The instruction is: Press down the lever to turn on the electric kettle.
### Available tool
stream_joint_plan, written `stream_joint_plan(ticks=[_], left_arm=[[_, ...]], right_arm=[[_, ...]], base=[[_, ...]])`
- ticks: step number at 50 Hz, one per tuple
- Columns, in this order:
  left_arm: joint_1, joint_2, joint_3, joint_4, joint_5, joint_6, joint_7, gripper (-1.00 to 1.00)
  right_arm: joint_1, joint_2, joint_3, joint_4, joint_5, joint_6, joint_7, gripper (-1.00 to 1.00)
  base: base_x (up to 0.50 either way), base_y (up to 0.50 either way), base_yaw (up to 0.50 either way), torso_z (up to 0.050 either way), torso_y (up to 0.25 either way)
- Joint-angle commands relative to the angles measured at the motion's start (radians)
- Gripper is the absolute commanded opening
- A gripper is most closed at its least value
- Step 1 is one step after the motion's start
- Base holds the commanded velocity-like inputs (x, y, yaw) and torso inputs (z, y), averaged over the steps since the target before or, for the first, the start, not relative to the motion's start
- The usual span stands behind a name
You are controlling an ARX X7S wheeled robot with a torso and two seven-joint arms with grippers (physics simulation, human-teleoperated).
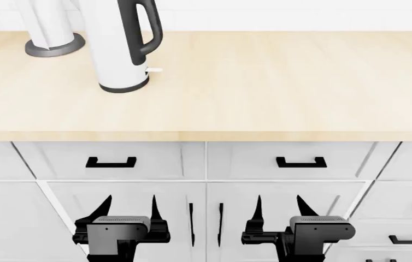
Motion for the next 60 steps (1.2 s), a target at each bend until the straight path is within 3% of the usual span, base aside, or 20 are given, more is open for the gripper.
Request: stream_joint_plan(ticks=[1, 7, 36, 60], left_arm=[[0.001, -0.016, 0.019, 0.000, -0.014, 0.000, -0.020, 1.00], [-0.005, -0.037, 0.033, -0.005, -0.035, -0.001, -0.052, 1.00], [-0.019, -0.082, 0.085, -0.015, -0.042, -0.008, -0.130, 1.00], [-0.015, -0.108, 0.120, 0.000, -0.054, -0.003, -0.167, 1.00]], right_arm=[[0.006, 0.015, -0.018, 0.001, 0.016, 0.011, 0.023, 1.00], [0.035, 0.034, -0.040, 0.009, 0.038, 0.047, 0.054, 1.00], [0.006, 0.088, -0.117, 0.014, 0.055, -0.048, 0.088, 1.00], [-0.009, 0.120, -0.148, 0.005, 0.067, -0.088, 0.116, 1.00]], base=[[0.00, 0.00, 0.00, 0.000, 0.000], [0.00, 0.00, 0.00, 0.000, 0.000], [0.00, 0.47, 0.00, 0.000, 0.000], [0.00, 0.00, 0.00, 0.049, 0.000]])
